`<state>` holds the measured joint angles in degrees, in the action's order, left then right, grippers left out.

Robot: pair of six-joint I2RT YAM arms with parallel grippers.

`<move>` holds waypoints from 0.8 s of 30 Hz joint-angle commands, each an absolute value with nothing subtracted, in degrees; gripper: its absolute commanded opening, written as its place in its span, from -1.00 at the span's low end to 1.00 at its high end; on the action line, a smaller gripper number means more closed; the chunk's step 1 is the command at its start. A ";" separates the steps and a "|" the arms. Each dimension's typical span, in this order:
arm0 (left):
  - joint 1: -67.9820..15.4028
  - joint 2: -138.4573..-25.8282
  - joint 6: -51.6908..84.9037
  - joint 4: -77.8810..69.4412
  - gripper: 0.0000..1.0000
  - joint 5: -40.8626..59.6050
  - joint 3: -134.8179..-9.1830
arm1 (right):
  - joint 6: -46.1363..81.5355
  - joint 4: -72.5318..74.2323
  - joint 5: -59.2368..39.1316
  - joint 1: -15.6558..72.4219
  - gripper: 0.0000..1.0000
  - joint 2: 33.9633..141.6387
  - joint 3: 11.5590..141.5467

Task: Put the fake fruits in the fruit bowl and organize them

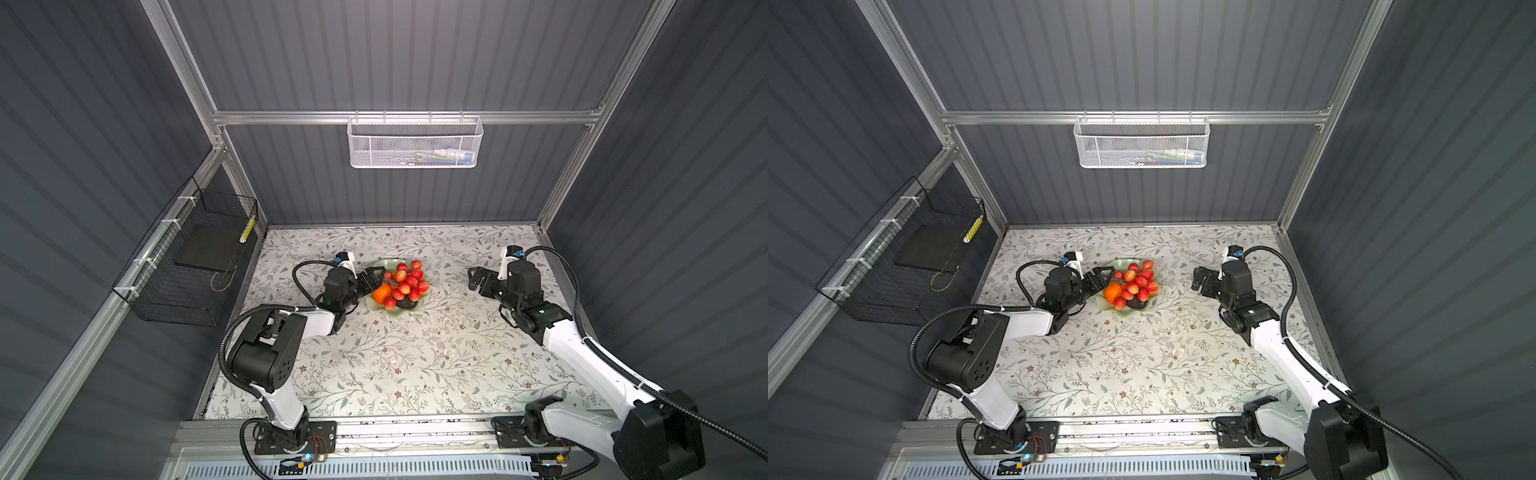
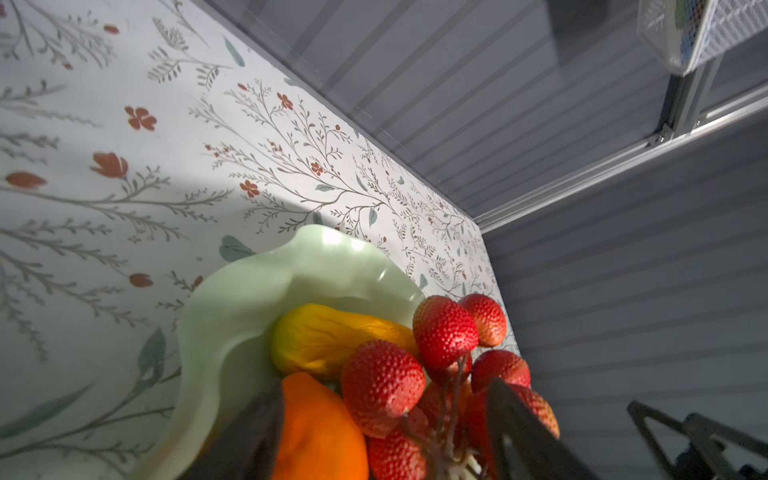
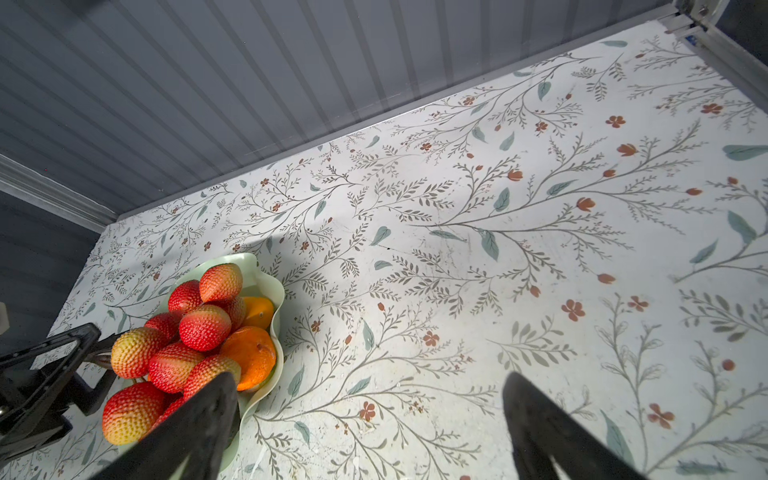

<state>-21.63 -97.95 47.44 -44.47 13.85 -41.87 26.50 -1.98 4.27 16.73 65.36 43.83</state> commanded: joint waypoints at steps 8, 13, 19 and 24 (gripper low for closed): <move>-20.92 -79.94 28.94 -24.73 1.00 -0.56 -44.90 | 19.13 -0.14 8.21 15.22 0.98 58.94 41.33; -20.88 -67.83 9.94 -24.43 0.99 -21.12 -36.87 | 13.34 7.58 13.87 12.61 0.98 53.46 33.63; -20.31 -66.37 -5.56 -41.33 0.99 -37.62 -20.05 | 8.18 21.55 19.44 7.29 0.98 55.63 22.82; -13.49 -77.28 -1.41 -51.73 0.99 -31.88 -15.34 | 4.60 41.91 17.10 2.23 0.98 65.93 15.96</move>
